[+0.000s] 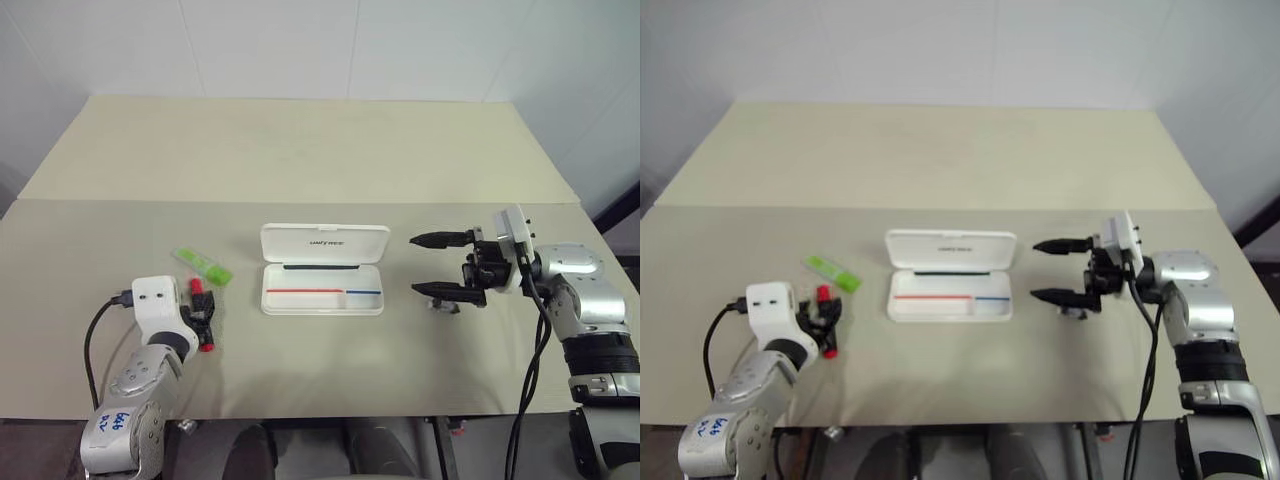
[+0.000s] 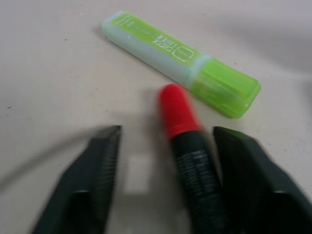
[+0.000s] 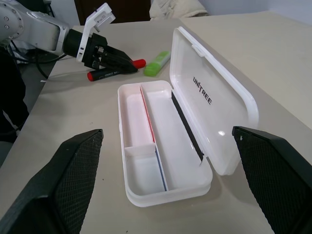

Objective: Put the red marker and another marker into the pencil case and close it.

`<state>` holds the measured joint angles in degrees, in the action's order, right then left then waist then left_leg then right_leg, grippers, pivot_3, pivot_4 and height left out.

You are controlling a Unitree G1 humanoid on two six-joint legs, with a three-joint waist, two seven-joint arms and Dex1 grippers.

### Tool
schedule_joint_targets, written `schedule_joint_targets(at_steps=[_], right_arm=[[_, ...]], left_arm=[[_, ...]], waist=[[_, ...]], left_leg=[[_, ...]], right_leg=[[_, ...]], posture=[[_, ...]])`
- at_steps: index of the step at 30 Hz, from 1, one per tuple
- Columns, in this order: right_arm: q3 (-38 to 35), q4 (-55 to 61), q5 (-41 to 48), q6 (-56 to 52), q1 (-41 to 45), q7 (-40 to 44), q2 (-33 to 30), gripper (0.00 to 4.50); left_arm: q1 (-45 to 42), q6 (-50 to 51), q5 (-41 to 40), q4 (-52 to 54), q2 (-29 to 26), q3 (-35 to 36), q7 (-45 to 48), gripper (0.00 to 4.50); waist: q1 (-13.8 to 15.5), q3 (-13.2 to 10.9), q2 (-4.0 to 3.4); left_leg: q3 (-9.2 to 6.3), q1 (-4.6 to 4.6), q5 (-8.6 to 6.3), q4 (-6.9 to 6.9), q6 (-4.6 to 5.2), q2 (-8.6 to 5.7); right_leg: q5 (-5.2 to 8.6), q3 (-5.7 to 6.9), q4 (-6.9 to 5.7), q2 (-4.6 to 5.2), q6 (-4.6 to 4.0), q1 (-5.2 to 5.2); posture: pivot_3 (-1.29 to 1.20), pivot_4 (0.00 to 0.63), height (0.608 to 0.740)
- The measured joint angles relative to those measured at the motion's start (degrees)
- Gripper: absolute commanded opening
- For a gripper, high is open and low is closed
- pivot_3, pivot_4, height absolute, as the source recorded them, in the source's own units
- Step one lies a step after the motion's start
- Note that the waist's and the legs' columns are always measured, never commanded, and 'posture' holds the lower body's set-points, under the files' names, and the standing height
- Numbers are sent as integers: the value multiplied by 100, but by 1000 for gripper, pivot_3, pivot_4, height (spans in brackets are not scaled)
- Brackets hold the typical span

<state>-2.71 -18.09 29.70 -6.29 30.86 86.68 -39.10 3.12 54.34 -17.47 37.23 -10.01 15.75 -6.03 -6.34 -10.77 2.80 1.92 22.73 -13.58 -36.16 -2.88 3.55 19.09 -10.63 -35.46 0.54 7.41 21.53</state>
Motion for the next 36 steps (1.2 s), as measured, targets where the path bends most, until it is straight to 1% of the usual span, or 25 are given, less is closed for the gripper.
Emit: schedule_joint_targets(at_steps=[1,5,6,10,13,17,20,22,25,29,33,36], right_arm=[[0,0,-1,6,0,-3,0,4500],[-5,0,-4,14,1,-11,-1,4500],[-5,0,-4,15,1,-12,-1,4500],[-29,1,-3,14,2,-17,-4,4500],[-52,1,-2,13,1,-17,-24,4500],[-180,48,-2,12,-59,-71,-52,4500],[-239,212,0,11,-176,-124,-62,4500],[-250,249,0,9,-268,-140,-66,4500],[-272,359,9,-1,-353,-183,-68,4500],[-379,589,65,-5,-531,-264,-77,4500],[-493,798,108,-21,-764,-367,-96,4500],[-571,968,130,-37,-934,-453,-106,4500]], left_arm=[[-34,32,-3,16,2,-13,28,1689],[-129,149,-66,66,-45,-121,257,658],[-121,163,-81,69,-149,-128,357,613],[-43,219,-259,40,-649,68,858,612],[-35,346,-526,0,-1234,485,1396,612],[-250,720,-1142,20,-1674,907,1967,612],[-554,878,-1665,42,-1996,1205,2372,612],[-777,799,-2005,61,-2162,1310,2707,612],[-1065,534,-2318,19,-2430,1278,3216,612],[-1590,-81,-2432,-235,-3090,1077,4063,612],[-1889,-287,-2616,-547,-3361,711,4709,612],[-2323,-472,-2626,-881,-3486,347,5102,612]], waist=[[8,0,0],[-8,2,-4],[-14,1,-4],[-113,-4,-6],[-174,-22,-3],[-156,-47,2],[-135,-49,1],[-133,-49,0],[-133,-52,-4],[-132,-58,-14],[-118,-64,-23],[-75,-68,-30]], left_leg=[[0,0,0,1,0,0],[1,-8,0,7,0,1],[1,-13,0,10,-1,2],[3,-20,0,15,-1,5],[6,-16,-3,18,-5,6],[0,-8,-9,20,-9,6],[-13,0,-18,20,-19,9],[-17,2,-28,20,-24,11],[-19,4,-38,22,-28,13],[-31,8,-42,30,-35,14],[-40,16,-48,31,-34,14],[-47,25,-48,25,-33,14]], right_leg=[[0,1,0,0,0,0],[0,0,-1,-1,-1,-1],[1,0,-3,-3,-3,-2],[4,-4,-6,-7,-7,-2],[5,-4,-3,-3,-8,0],[5,6,-3,-1,-7,4],[-6,24,-6,-1,21,8],[-10,32,-6,-1,36,8],[-8,38,-8,-2,55,10],[2,51,-7,-3,53,12],[11,62,-8,-3,55,16],[11,70,-10,-4,55,20]], posture=[[0,150,740],[0,150,740],[0,150,740],[0,150,740],[0,150,740],[0,150,740],[0,150,740],[0,150,740],[0,150,740],[0,150,740],[0,150,740],[0,150,740]])
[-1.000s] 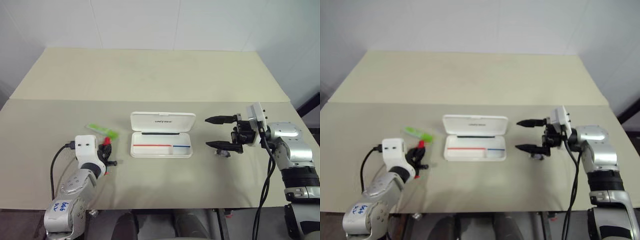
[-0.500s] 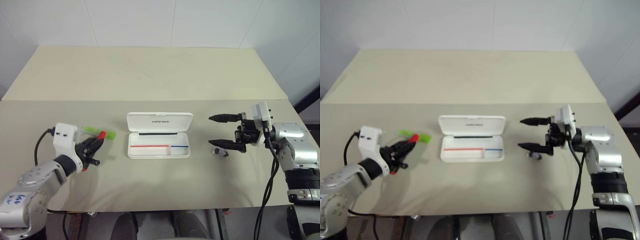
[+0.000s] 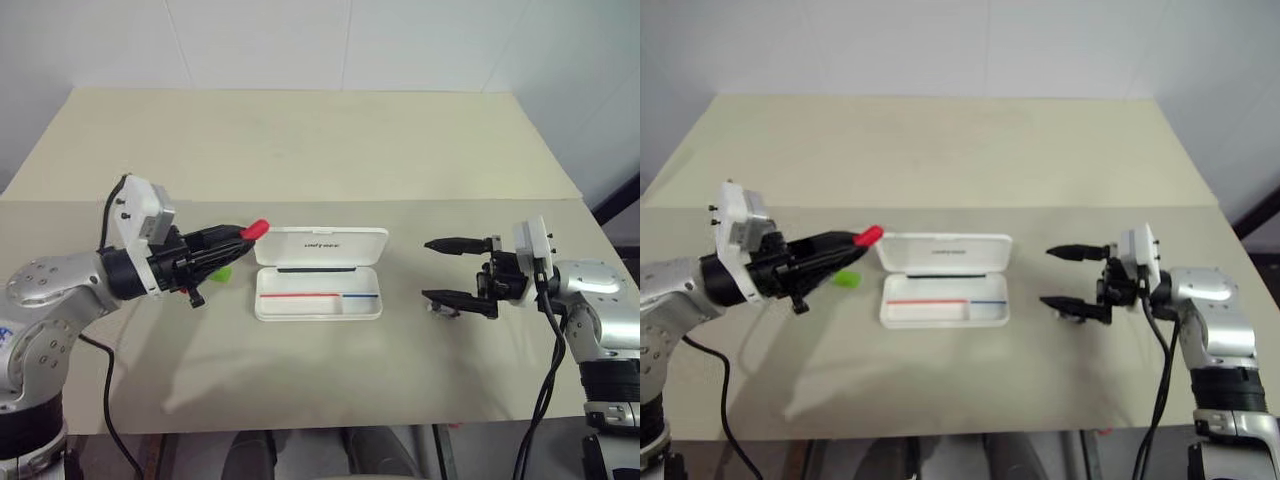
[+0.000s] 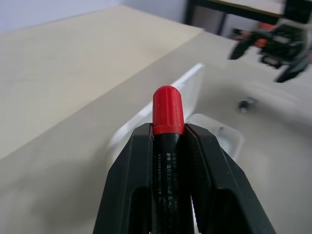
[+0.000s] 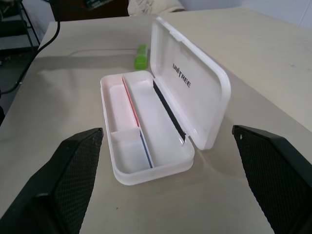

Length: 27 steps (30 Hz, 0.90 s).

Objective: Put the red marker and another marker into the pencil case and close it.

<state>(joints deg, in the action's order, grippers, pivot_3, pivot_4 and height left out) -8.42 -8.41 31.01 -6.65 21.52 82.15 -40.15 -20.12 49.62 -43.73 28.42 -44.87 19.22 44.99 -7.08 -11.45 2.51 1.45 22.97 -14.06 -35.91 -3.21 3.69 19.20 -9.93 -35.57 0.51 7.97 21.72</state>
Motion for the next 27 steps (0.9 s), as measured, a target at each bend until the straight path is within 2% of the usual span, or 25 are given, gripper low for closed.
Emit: schedule_joint_targets(at_steps=[7,14,20,27], right_arm=[[-217,467,151,-63,-490,-160,-37,4500],[-337,926,225,11,-925,-170,-107,4500],[-338,1136,280,-69,-1007,-325,-113,4500],[-326,1176,294,-75,-1122,-500,-89,4500]], left_arm=[[-1131,-505,388,-1081,-143,-1332,1019,612],[-1802,-952,924,-1712,340,-2551,1675,612],[-2080,-1513,1615,-2274,777,-3213,1900,612],[-2444,-2366,2522,-3126,1248,-3631,1937,612]], waist=[[119,-5,-8],[246,-6,-11],[249,-6,-12],[276,-6,-12]], left_leg=[[-3,6,0,-11,0,-2],[-5,14,0,-14,1,-2],[-5,14,2,-27,3,-3],[-6,16,3,-28,5,-5]], right_leg=[[0,4,-7,-1,1,1],[2,5,-12,-3,3,9],[2,3,-28,-4,4,10],[2,3,-29,-4,4,11]], posture=[[0,150,740],[0,150,740],[0,150,740],[0,150,740]])
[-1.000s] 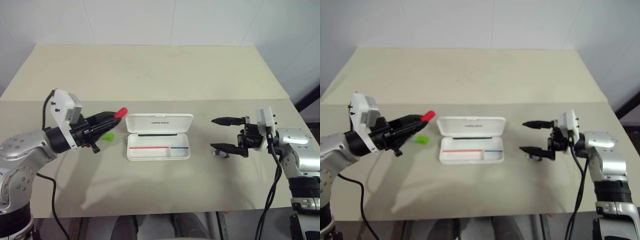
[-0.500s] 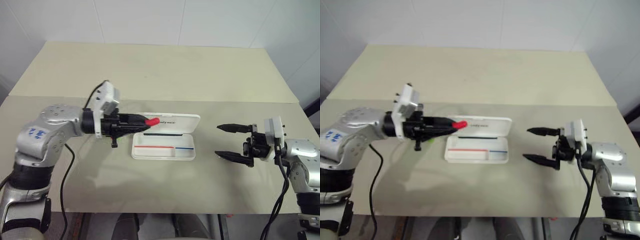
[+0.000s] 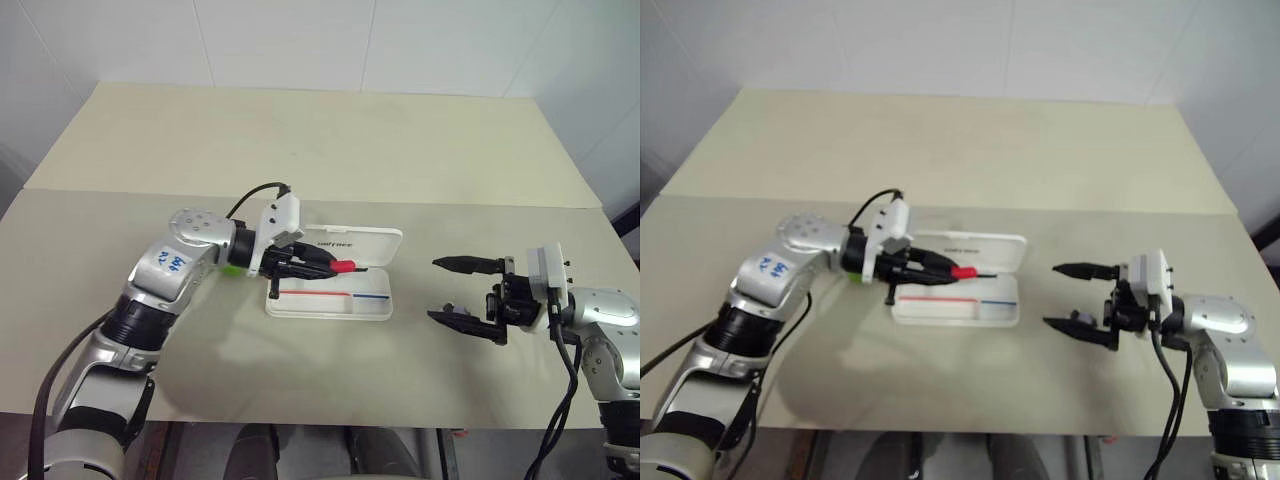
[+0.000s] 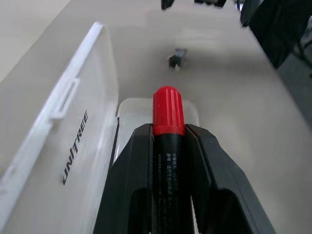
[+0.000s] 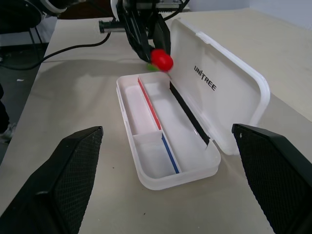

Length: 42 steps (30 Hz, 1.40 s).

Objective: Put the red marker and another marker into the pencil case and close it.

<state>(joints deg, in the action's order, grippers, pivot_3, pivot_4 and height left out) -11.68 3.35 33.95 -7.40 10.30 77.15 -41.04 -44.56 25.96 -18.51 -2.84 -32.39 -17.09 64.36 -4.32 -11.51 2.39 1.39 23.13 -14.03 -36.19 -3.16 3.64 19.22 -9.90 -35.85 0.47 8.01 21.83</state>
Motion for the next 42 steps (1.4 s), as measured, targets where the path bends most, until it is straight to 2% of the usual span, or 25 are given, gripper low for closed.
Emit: schedule_joint_targets(at_steps=[14,20,21,35,42], right_arm=[[32,69,-83,14,-37,-252,114,4500],[47,70,-117,32,-42,-317,126,4500],[48,70,-120,41,-43,-323,127,4500],[48,70,-123,100,-60,-371,127,4500],[67,51,-123,105,-26,-326,126,4500]], left_arm=[[-260,-828,836,-930,813,-125,-188,612],[-284,-834,972,-925,949,-120,-217,2525],[-284,-823,976,-911,958,-122,-212,2631],[-169,-285,856,-130,1041,-100,-175,2631],[158,147,702,358,829,92,-310,2631]], waist=[[109,0,0],[150,0,-1],[153,0,-1],[168,0,-1],[118,1,-2]], left_leg=[[-2,1,0,-8,0,0],[-2,1,0,-8,0,0],[-2,1,0,-8,0,-1],[-3,1,0,-9,0,0],[-4,-1,2,-15,2,0]], right_leg=[[0,0,-10,-1,2,2],[0,0,-10,-1,2,0],[0,0,-10,-1,2,0],[0,0,-13,-1,2,0],[0,0,-21,-2,2,0]], posture=[[0,150,740],[0,150,740],[0,150,740],[0,150,740],[0,150,740]])
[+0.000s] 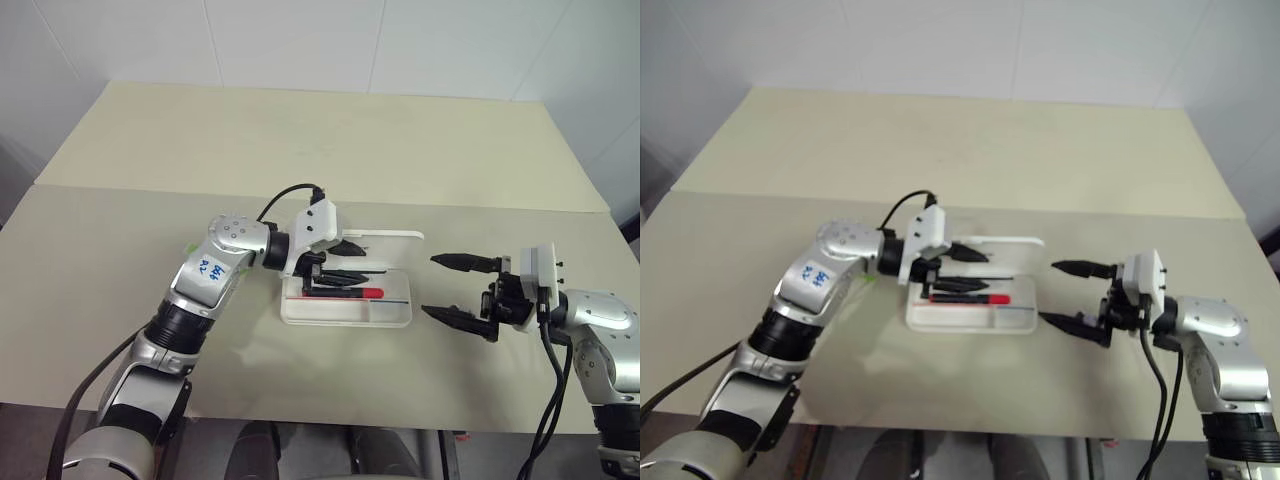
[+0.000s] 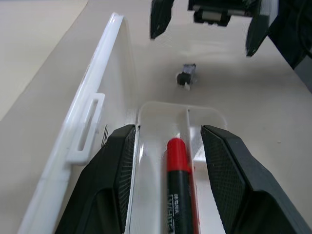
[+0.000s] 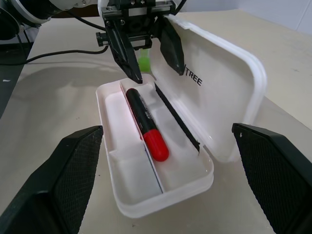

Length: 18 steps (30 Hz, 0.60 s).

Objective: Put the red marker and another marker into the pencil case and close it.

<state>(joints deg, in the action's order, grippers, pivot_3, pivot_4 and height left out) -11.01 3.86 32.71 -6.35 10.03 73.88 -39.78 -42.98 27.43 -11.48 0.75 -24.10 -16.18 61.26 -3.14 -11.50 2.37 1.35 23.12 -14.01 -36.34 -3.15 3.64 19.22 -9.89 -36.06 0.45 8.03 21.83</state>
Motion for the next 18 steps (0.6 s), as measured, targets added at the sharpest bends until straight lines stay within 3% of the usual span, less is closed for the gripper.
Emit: schedule_joint_targets(at_steps=[8,16,18], right_arm=[[134,-148,-10,17,90,38,0,4500],[134,-177,-13,22,91,35,0,4500],[135,-177,-20,22,91,31,0,4500]], left_arm=[[100,58,4,47,-41,-2,-167,2631],[131,54,8,54,-33,-25,-190,15],[131,52,8,56,-12,-25,-194,15]], waist=[[2,0,0],[0,0,0],[1,0,0]], left_leg=[[0,0,0,-3,0,0],[0,0,0,-6,0,0],[0,0,0,-7,0,0]], right_leg=[[0,0,0,0,0,-1],[0,0,-3,0,0,-1],[0,0,-3,0,1,-2]], posture=[[0,150,740],[0,150,740],[0,150,740]])
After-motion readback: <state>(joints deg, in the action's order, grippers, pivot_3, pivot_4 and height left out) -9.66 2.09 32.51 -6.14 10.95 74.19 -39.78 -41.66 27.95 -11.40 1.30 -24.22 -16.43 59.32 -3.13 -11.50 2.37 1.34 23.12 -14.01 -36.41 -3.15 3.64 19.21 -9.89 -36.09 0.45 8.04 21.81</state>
